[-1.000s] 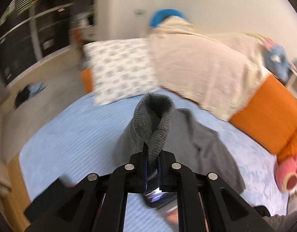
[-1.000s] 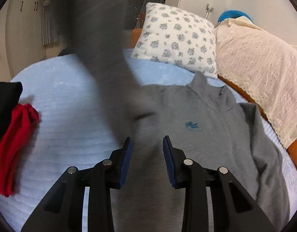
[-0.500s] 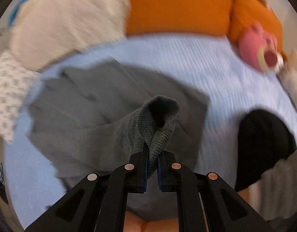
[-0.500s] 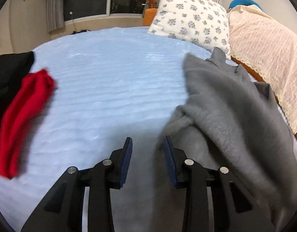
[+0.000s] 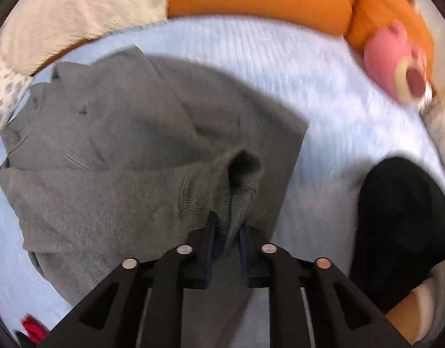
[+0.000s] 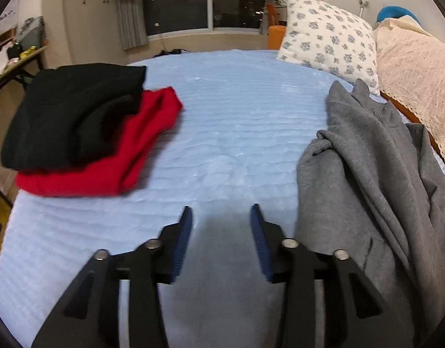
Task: Fold large clothes
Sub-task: 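Lift the sleeve cuff with the left tool and fold it across the body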
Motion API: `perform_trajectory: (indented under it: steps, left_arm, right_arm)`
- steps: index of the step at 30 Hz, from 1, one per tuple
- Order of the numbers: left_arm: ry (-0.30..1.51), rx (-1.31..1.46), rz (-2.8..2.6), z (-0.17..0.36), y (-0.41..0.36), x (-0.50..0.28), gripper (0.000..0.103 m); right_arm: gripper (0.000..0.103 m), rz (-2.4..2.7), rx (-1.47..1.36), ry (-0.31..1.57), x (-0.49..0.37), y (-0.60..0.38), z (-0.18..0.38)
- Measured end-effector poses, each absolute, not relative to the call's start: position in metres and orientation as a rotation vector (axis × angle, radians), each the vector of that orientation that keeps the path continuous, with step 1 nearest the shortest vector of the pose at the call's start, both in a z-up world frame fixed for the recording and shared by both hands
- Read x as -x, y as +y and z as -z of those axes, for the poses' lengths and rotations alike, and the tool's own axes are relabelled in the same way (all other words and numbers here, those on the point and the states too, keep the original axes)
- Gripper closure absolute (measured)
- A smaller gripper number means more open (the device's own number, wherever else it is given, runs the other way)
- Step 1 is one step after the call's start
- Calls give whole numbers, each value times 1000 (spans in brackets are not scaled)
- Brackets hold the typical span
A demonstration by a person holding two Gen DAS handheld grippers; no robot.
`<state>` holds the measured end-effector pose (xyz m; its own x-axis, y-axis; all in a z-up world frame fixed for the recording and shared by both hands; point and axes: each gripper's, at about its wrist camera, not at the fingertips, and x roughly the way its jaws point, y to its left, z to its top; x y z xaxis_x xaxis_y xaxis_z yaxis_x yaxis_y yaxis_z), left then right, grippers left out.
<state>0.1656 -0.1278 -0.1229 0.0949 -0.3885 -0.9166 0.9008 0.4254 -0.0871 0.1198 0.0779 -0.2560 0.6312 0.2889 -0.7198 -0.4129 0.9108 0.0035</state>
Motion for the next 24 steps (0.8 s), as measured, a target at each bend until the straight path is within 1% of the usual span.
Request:
perform_trajectory:
  steps: [1,2,3,5,6,9,12,13,15,18,19,20,21,22,24]
  left_arm:
    - [1071,-546,1033,113,-124,-166,73]
    - [1051,-480,1024,99,-118,-167,64]
    - [1023,-413,1013,84,-111,-167,60]
    - [979,-331,978,58,-97,-170,58]
    - [960,-300,949,46,-89,-173,52]
    - [896,-264,863,11,-66,-186,46]
    - [863,-235,766,-11,-36,-205,44]
    - [854,-207,723,-15,-22,-215,44]
    - [851,-157,670,-17,-4,-230,40]
    - [887,-96,572,5,24,-250,38]
    - [904,-70,527,23,31,-254,39]
    - [921,-55,489,37,35,-257,39]
    - [940,-35,457,55,38,-258,39]
    - [955,-5,441,74,42,-257,39]
    - [981,39,428,102,46,-255,39]
  right_arm:
    - [40,-409,181,773,-112,74,251]
    - [29,-408,199,754,-107,70,247]
    - [26,-407,229,730,-102,66,244]
    - [25,-383,324,675,-90,58,239]
    - [25,-368,370,652,-86,52,238]
    - [25,-325,497,623,-77,20,236]
    - [25,-254,596,610,-69,-21,233]
    - [25,-227,619,609,-67,-35,233]
    - [25,-176,649,655,-71,-64,238]
    - [28,-197,588,785,-82,-93,249]
    - [31,-219,557,816,-83,-99,251]
    - [43,-221,551,830,-84,-103,252]
    - [59,-229,545,838,-85,-107,252]
    - [68,-243,530,845,-86,-109,252]
    - [101,-282,437,880,-91,-125,249]
